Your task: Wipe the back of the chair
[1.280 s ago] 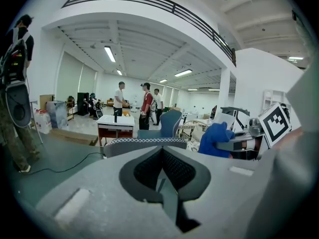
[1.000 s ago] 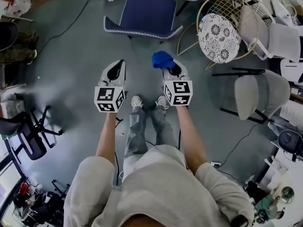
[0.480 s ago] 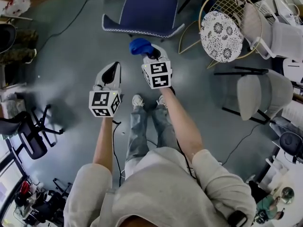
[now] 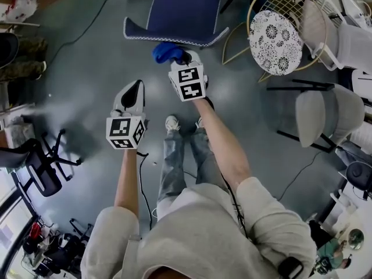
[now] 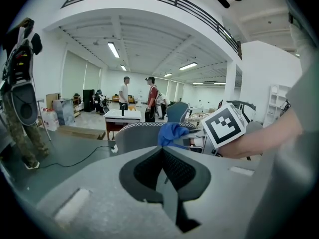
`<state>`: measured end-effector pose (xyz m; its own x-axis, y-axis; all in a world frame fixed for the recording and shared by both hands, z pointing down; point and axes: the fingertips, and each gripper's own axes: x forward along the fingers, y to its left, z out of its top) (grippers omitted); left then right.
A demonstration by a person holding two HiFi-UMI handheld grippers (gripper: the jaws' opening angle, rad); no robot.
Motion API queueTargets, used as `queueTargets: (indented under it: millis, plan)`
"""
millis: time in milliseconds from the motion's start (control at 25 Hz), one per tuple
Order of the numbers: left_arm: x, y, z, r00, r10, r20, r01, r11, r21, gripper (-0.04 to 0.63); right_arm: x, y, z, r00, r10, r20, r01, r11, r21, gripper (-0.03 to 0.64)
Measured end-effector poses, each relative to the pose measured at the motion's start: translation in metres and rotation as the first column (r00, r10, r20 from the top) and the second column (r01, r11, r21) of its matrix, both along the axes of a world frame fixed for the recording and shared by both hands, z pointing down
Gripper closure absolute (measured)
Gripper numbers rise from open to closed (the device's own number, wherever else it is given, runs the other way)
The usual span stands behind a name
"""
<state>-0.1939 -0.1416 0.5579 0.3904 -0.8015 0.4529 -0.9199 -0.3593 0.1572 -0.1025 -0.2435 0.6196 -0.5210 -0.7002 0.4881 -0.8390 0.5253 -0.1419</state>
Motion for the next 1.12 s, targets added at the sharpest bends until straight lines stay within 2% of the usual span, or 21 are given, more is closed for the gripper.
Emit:
queueTargets:
  millis: [200, 760, 1120]
  plan:
    - [0.011, -0.004, 0.002, 1.0, 0.016, -0.003, -0.016, 1.0, -0.001, 0.595, 0.019, 0.002, 0.003, 1.0, 0.011, -0.016, -0.01, 1.0, 0.004, 0.568]
    - [0.07, -0.008, 0.008, 0.997, 0.071, -0.034, -0.071, 0.997, -0.002, 0.595, 0.112, 0.007, 0.01, 0.994, 0.032, -0.105, -0.031, 0.999, 0.014, 0.565]
    - [0.089, -0.009, 0.012, 0.997, 0.074, -0.031, -0.074, 0.997, -0.013, 0.595, 0.161, 0.001, 0.018, 0.988, 0.063, -0.139, -0.062, 0.998, 0.011, 0.565]
